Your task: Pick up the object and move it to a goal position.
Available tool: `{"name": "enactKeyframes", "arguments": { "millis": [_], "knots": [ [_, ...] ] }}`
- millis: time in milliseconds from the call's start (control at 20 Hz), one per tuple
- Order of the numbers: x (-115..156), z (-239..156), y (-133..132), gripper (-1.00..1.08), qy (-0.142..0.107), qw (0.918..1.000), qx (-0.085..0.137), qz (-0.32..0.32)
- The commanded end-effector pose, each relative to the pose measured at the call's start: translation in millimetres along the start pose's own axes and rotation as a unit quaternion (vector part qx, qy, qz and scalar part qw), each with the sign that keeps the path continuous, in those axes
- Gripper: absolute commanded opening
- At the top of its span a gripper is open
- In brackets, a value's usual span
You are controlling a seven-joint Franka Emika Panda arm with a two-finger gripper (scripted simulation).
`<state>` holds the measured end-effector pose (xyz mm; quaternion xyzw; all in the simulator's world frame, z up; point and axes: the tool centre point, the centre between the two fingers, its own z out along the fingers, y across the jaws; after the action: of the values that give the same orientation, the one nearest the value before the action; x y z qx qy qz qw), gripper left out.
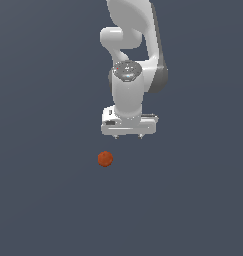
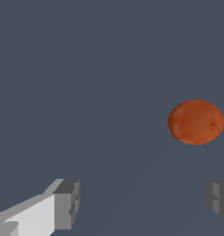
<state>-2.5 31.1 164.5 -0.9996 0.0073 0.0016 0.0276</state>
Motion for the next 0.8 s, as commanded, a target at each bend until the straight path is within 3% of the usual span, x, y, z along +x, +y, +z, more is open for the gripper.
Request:
{"name": "enactKeyframes", "arguments": {
  "millis": [0,450,750],
  "knots": [
    [0,0,0,1.0,0.0,1.0,0.0,0.0],
    [10,-20,-19,1.0,0.019,0.9995,0.008,-0.026],
    [11,-17,-14,1.0,0.018,0.9997,0.007,-0.018]
  ]
}}
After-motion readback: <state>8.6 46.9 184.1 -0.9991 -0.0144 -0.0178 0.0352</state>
